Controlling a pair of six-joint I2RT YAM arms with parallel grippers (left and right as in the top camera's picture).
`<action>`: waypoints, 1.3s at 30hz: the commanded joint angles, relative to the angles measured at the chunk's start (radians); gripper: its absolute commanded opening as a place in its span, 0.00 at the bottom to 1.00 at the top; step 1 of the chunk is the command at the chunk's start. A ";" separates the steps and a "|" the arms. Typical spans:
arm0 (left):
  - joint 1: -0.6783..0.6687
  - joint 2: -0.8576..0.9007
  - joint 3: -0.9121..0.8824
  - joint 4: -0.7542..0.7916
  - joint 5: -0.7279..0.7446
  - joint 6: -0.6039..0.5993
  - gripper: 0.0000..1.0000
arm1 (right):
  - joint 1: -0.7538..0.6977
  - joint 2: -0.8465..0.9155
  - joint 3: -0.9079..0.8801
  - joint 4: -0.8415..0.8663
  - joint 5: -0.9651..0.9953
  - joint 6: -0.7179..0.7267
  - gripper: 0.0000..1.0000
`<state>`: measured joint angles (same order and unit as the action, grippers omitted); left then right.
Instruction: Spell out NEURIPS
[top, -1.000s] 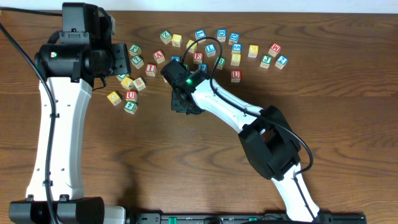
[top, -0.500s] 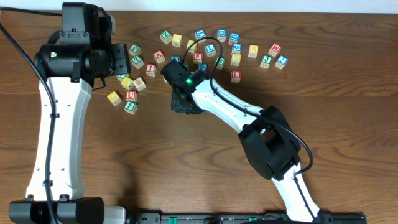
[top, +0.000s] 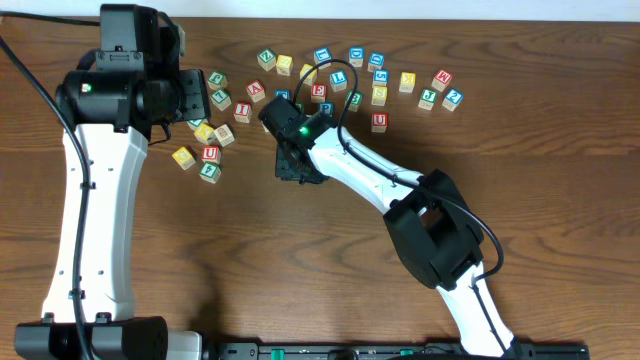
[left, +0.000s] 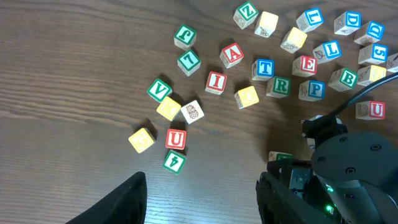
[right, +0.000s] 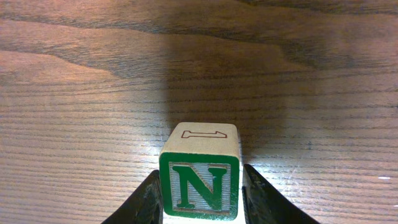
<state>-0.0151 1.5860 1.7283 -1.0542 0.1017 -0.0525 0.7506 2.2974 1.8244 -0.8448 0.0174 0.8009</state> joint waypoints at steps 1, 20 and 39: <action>-0.001 -0.003 0.005 -0.004 -0.009 -0.005 0.56 | 0.002 0.016 0.011 -0.003 0.003 0.006 0.36; -0.001 -0.003 0.005 -0.004 -0.009 -0.005 0.56 | -0.036 0.016 0.229 -0.253 -0.035 -0.153 0.45; -0.001 -0.003 0.005 -0.004 -0.009 -0.005 0.56 | -0.056 0.056 0.279 -0.272 -0.104 -0.451 0.43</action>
<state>-0.0151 1.5860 1.7283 -1.0542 0.1017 -0.0528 0.6785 2.3054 2.1010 -1.1187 -0.0582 0.4313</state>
